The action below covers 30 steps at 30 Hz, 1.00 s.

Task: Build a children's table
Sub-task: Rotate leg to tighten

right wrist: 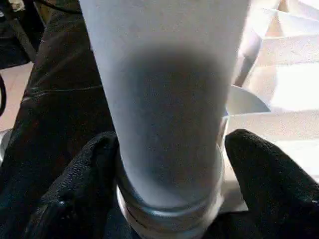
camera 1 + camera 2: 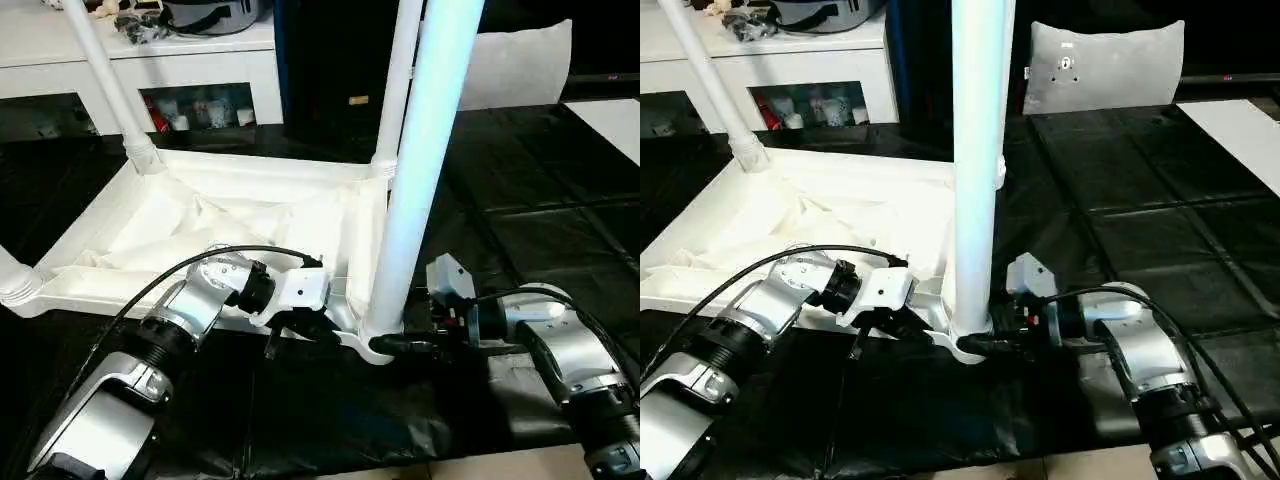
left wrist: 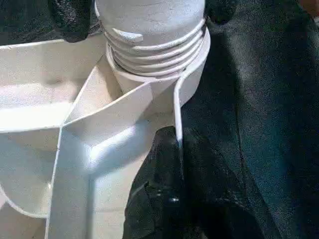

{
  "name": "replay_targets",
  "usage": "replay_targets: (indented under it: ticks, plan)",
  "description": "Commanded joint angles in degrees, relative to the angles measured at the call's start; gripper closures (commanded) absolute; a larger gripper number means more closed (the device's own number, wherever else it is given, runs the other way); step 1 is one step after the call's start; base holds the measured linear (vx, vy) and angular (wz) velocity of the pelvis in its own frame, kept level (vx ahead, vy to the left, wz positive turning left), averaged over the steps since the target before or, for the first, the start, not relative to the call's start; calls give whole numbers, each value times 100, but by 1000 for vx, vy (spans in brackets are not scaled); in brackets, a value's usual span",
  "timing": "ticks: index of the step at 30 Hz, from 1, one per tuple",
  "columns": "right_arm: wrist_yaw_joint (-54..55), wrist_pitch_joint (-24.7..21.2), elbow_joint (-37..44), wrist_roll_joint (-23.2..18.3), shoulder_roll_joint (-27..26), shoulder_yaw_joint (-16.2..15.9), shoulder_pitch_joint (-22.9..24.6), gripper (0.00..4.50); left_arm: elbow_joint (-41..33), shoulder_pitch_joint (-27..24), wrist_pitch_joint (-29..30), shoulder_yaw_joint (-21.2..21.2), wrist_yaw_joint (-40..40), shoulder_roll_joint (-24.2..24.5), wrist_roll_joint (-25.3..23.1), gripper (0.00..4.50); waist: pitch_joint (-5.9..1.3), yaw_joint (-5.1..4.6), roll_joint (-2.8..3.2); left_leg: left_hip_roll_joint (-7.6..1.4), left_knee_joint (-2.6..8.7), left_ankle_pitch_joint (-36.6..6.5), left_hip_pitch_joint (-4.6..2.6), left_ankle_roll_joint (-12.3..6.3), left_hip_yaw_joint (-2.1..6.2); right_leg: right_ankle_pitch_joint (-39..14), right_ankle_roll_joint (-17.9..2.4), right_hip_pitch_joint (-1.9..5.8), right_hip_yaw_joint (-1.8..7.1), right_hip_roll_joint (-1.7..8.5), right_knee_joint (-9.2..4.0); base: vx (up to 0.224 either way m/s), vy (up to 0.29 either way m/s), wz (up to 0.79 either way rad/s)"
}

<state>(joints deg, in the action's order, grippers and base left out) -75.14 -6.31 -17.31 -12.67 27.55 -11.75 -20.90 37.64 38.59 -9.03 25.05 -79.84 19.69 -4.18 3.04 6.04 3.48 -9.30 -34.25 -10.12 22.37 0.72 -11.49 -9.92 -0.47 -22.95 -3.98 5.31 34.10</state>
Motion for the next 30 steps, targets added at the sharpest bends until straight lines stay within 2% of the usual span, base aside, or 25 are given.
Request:
replay_targets:
  ticks: [1,4,6,10,11,12,13,14,15,17,18,19,20,21,22,23,24,26,27,28,29,30]
  plan:
    - [-45,-49,-62,-39,-22,-54,-123,124,1,87,-170,198,-274,-25,-78,450,-409,-21,-97,-439,412,-1355,-151,-359,182,-1362,-1383,234,262,412,-381,0,0,0]
    - [-71,-135,-52,-56,-36,-57,-97,143,18,72,-153,170,-274,-21,-63,450,-406,-11,-91,-441,419,-1359,-148,-343,185,-1334,-1390,237,262,406,-377,0,0,0]
    - [-73,-154,-37,-68,-44,-44,-80,171,19,63,-130,155,-255,-23,-55,450,-409,-10,-92,-439,417,-1371,-149,-331,185,-1336,-1387,242,262,410,-379,0,0,0]
    - [181,-505,194,-230,-184,31,125,180,-40,-23,273,54,155,-93,-93,450,-414,-7,-92,-442,412,-1316,-153,-337,180,-1274,-1401,243,265,407,-369,0,0,0]
    - [397,-703,281,-258,-269,60,184,182,-82,-56,485,-9,340,-142,-85,450,-397,5,-85,-443,423,-1323,-150,-336,186,-1315,-1393,236,265,400,-377,0,0,0]
    - [403,-709,283,-259,-272,61,186,182,-84,-57,492,-11,346,-144,-84,450,-392,-11,-89,-446,435,-1351,-146,-320,184,-1362,-1393,246,267,401,-376,0,0,0]
    - [572,-795,327,-269,-351,95,216,184,-135,-87,686,-74,495,-197,-56,450,-363,-28,-92,-439,454,-1621,-165,-204,195,-1824,-1298,232,263,418,-425,0,0,0]
    - [1013,-997,334,-190,-532,145,206,184,-284,-147,1037,-172,807,-294,-48,450,-355,-31,-91,-438,461,-1702,-177,-153,202,-1992,-1256,225,266,424,-444,0,0,0]
    - [1252,-1045,313,-114,-629,162,189,185,-366,-179,1226,-224,986,-349,-52,450,-327,-78,-89,-432,481,-1890,-194,-29,219,-2314,-1187,201,266,425,-467,0,0,0]
    - [1992,-1247,178,65,-941,258,92,185,-597,-256,1674,-388,1488,-559,-26,450,-317,-154,-84,-415,490,-2115,-210,117,253,-2751,-1035,184,256,431,-508,0,0,0]
    - [2192,-1316,135,102,-1029,295,59,185,-656,-273,1776,-435,1612,-624,-7,450,-303,-188,-110,-402,497,-2186,-207,143,255,-2882,-973,173,244,420,-537,0,0,0]
    - [2545,-1334,25,119,-1220,404,-3,185,-751,-289,1987,-507,1878,-765,-10,450,-304,-250,-107,-383,501,-2321,-192,187,294,-3120,-851,194,219,432,-551,0,0,0]
    - [2904,-1373,-94,175,-1400,486,-77,185,-842,-294,2223,-579,2166,-932,-23,450,-291,-350,-107,-390,513,-2406,-173,228,304,-3166,-818,182,215,427,-553,0,0,0]
    - [3222,-1386,-208,238,-1548,549,-141,185,-904,-288,2422,-639,2452,-1095,-55,450,-293,-419,-108,-376,501,-2536,-184,254,316,-3265,-756,161,198,418,-583,0,0,0]
    - [3735,-1451,-414,340,-1775,635,-263,185,-953,-256,2654,-716,2897,-1391,-86,450,-297,-461,-138,-371,497,-2551,-179,257,321,-3256,-762,162,193,422,-585,0,0,0]
    - [3918,-1474,-491,365,-1853,674,-312,185,-956,-239,2703,-724,3020,-1491,-95,450,-299,-520,-122,-357,498,-2554,-158,233,337,-3248,-734,180,174,415,-597,0,0,0]
    - [4155,-1537,-593,385,-1946,736,-378,185,-943,-216,2731,-741,3199,-1616,-118,450,-309,-539,-118,-351,497,-2551,-160,199,338,-3210,-726,186,166,414,-612,0,0,0]
    - [4484,-1655,-716,456,-2067,794,-474,185,-969,-189,2742,-730,3468,-1795,-200,450,-329,-609,-118,-342,496,-2387,-119,70,319,-2818,-796,206,177,399,-616,0,0,0]
    - [4611,-1679,-778,526,-2125,799,-522,185,-1015,-184,2757,-717,3597,-1907,-234,450,-327,-618,-137,-334,489,-2325,-128,-9,295,-2705,-824,191,187,388,-633,0,0,0]
    - [4660,-1655,-824,563,-2155,798,-549,185,-1039,-183,2779,-719,3657,-1983,-225,450,-325,-612,-120,-331,477,-2331,-152,-29,284,-2703,-847,170,195,392,-636,0,0,0]
    - [4696,-1635,-848,588,-2182,809,-561,185,-1085,-194,2802,-706,3668,-2012,-240,450,-329,-610,-130,-322,462,-2274,-156,-78,269,-2676,-884,169,202,393,-642,0,0,0]
    - [4721,-1623,-865,604,-2200,817,-570,130,-1118,-202,2816,-693,3674,-2027,-253,450,-333,-609,-130,-319,460,-2219,-142,-105,267,-2643,-892,184,202,395,-637,0,0,0]
